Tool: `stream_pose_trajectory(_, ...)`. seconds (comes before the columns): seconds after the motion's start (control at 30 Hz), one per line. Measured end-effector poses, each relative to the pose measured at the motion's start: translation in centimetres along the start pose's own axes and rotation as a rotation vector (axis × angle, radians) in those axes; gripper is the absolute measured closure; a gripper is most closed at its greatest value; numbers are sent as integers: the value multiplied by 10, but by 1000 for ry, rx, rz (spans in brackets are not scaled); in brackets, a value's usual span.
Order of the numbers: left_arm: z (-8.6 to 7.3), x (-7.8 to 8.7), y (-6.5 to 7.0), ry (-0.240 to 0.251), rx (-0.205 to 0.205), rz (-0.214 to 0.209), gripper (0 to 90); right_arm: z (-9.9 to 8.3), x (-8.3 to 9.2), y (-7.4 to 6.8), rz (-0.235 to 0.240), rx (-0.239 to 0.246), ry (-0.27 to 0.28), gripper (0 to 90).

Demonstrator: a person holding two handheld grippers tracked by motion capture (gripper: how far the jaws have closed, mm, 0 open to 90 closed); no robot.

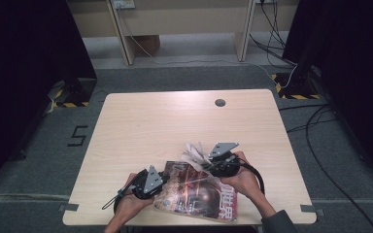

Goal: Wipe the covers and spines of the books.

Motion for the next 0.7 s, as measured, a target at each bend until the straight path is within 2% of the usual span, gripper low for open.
stream_pose_trajectory(0.1, 0, 0, 0, 4, 6, 4, 748, -1, 1, 1, 10, -8, 8, 787)
stream_pose_trajectory(0.17, 0, 0, 0, -10, -8, 11, 745, 2, 0, -2, 9, 7, 3, 784)
stream_pose_trajectory(0.23, 0, -1, 0, -4, -1, 10, 744, 7, -2, -7, 10, 20, 8, 782)
stream_pose_trajectory(0.3, 0, 0, 1, -1, -3, 9, 744, 15, -5, -14, 32, 17, 23, 783)
stream_pose_trajectory(0.53, 0, 0, 1, -11, -25, 22, 737, 46, -16, -38, 64, 69, 54, 781)
stream_pose_trajectory(0.6, 0, -1, 1, -11, -24, 24, 735, 54, -19, -45, 68, 88, 65, 777)
stream_pose_trajectory(0.63, 0, -1, 1, -12, -22, 23, 734, 57, -20, -49, 71, 77, 63, 775)
stream_pose_trajectory(0.67, -1, -1, 1, -14, -23, 22, 734, 60, -22, -51, 73, 103, 72, 774)
stream_pose_trajectory(0.7, -1, -1, 1, -13, -21, 22, 734, 62, -22, -53, 75, 102, 71, 774)
Point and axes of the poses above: each handheld gripper's, and its own axes: x roughly backward along the jaws, z roughly out of its top, y roughly to its right, the point moved 8 cm from there along -x, roughly forward along the jaws, and after that the axes turned 3 degrees about -z, right-handed, at the moved point
